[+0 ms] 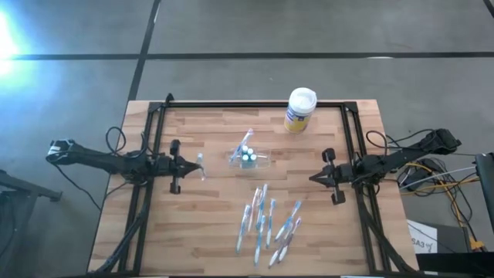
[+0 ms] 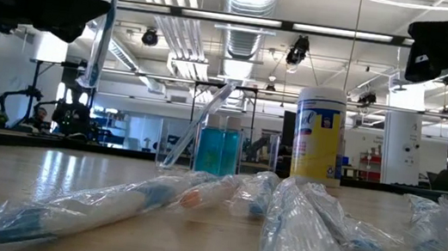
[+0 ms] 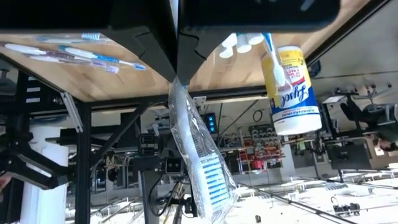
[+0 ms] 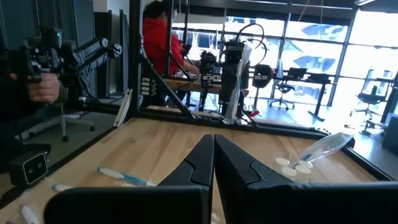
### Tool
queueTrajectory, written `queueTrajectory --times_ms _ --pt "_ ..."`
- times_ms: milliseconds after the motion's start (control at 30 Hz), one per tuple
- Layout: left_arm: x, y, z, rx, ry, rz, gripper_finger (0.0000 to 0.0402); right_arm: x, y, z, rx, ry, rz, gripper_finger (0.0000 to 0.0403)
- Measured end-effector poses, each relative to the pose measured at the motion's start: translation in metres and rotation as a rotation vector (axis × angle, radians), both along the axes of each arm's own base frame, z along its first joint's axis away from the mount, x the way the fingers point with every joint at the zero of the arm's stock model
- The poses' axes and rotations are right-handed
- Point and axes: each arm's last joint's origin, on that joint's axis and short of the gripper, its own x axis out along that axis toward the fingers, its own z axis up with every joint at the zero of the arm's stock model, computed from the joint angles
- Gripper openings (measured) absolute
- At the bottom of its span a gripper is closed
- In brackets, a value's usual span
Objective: Pick & Place toothbrushing station
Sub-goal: Put the blue toothbrush into the transparent organizer
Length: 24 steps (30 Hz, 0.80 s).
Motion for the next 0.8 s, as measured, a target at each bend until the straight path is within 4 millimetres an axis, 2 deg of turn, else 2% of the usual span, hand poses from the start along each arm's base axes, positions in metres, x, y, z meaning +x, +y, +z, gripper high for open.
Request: queueTrajectory --times_ms 233,333,600,800 --pt "0.0 0.002 0.004 0.009 -0.025 0.07 0.0002 0.0 -0.001 0.0 0.001 0.0 -0.042 0.0008" --pt "0.001 0.004 0.014 0.034 -0.044 0.133 0.0002 0.0 -0.002 0.0 0.005 0.001 -0.082 0.0008" --pt "0.011 0.005 0.076 0.102 -0.148 0.231 0.0002 0.0 -0.002 0.0 -0.019 -0.001 -0.088 0.0008" --pt "0.033 0.011 0.115 0.117 -0.121 0.295 0.0001 0.0 -0.002 0.0 -0.053 -0.006 -0.092 0.0008"
